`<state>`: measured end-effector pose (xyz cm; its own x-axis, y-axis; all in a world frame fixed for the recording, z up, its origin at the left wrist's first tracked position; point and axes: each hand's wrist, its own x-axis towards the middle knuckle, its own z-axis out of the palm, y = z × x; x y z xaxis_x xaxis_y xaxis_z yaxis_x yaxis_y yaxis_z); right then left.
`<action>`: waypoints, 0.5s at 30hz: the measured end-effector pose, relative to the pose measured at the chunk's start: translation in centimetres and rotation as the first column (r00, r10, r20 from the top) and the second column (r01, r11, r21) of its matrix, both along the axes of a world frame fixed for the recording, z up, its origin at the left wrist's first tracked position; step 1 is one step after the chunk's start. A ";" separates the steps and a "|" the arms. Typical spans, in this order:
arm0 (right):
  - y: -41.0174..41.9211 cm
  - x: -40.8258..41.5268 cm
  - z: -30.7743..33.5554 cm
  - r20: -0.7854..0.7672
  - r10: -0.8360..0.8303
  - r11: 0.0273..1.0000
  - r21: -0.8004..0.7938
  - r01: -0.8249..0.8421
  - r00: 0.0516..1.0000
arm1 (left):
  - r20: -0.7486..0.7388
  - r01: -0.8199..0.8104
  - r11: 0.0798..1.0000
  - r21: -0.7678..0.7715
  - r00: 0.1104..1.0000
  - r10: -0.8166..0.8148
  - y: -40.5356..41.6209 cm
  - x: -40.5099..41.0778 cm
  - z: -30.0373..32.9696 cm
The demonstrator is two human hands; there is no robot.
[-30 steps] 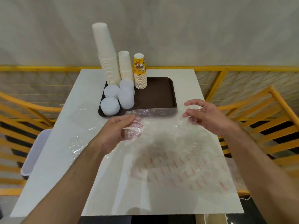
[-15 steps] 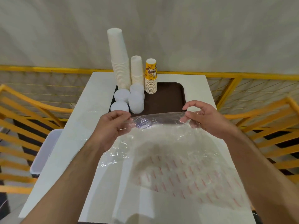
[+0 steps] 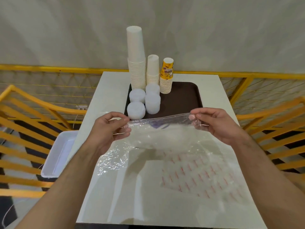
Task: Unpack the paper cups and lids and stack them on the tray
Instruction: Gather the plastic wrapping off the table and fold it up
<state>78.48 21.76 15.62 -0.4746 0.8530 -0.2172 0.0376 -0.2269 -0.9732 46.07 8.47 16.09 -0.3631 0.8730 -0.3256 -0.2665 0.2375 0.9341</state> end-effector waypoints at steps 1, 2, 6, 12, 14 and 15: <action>-0.4 -0.6 0.0 -0.006 0.002 1.000 -0.009 -0.002 1.000 | 0.005 -0.009 1.000 -0.002 1.000 0.009 -0.2 -0.4 0.0; -0.8 -1.1 -0.1 -0.023 0.012 1.000 -0.020 -0.012 1.000 | 0.032 -0.004 1.000 -0.004 0.999 0.004 -0.4 -0.8 -0.1; -2.0 -2.6 -0.3 -0.058 0.043 0.999 -0.026 -0.045 0.997 | 0.057 0.197 0.978 -0.072 0.980 -0.193 -1.8 -2.3 -1.1; -3.3 -4.1 -0.8 0.007 0.016 1.000 -0.005 -0.016 1.000 | -0.062 0.218 0.976 -0.012 0.974 -0.218 -3.4 -4.4 -1.8; -3.7 -4.6 -0.9 0.011 0.033 0.999 -0.035 -0.032 0.999 | -0.021 0.222 0.975 -0.021 0.975 -0.222 -3.6 -4.8 -2.0; -3.9 -4.8 -0.9 0.008 0.037 0.998 -0.045 -0.036 0.999 | 0.046 0.245 0.969 -0.035 0.969 -0.244 -3.8 -4.8 -2.2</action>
